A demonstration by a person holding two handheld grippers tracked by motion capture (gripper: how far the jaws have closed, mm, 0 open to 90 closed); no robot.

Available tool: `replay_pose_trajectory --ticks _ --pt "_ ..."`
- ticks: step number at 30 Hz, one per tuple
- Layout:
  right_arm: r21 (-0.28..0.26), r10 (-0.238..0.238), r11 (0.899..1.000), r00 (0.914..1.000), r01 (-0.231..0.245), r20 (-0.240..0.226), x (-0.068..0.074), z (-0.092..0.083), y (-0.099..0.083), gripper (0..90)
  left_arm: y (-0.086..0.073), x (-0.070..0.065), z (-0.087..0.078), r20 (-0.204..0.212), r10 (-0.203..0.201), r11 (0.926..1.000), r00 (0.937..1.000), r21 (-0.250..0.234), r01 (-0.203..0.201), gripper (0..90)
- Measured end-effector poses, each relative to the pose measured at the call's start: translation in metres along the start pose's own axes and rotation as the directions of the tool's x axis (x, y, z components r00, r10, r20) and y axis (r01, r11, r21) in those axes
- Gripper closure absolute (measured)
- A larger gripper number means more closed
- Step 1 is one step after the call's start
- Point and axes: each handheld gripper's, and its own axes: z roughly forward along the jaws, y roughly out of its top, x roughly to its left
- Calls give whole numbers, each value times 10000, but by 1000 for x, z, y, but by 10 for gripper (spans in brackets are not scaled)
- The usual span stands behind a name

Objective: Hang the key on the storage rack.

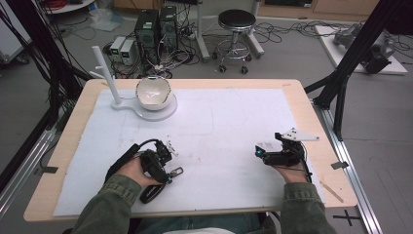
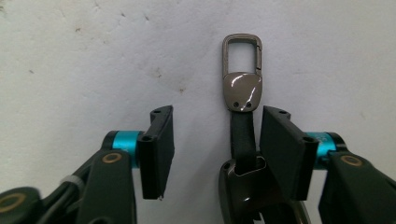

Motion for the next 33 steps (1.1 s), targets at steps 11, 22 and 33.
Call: replay_pose_trajectory --ticks 11,22,33 --pt "177 23 9998 9999 -21 -128 0 1 -1 5 4 -2 5 176 202 9990 9996 383 -209 539" --pt "215 87 9997 9999 -86 -62 -1 1 -1 5 7 -1 5 645 257 9963 9976 801 -308 688" --pt "40 161 9999 9998 -161 84 -4 -3 -1 5 12 -2 7 675 312 9919 9972 1210 -392 733"
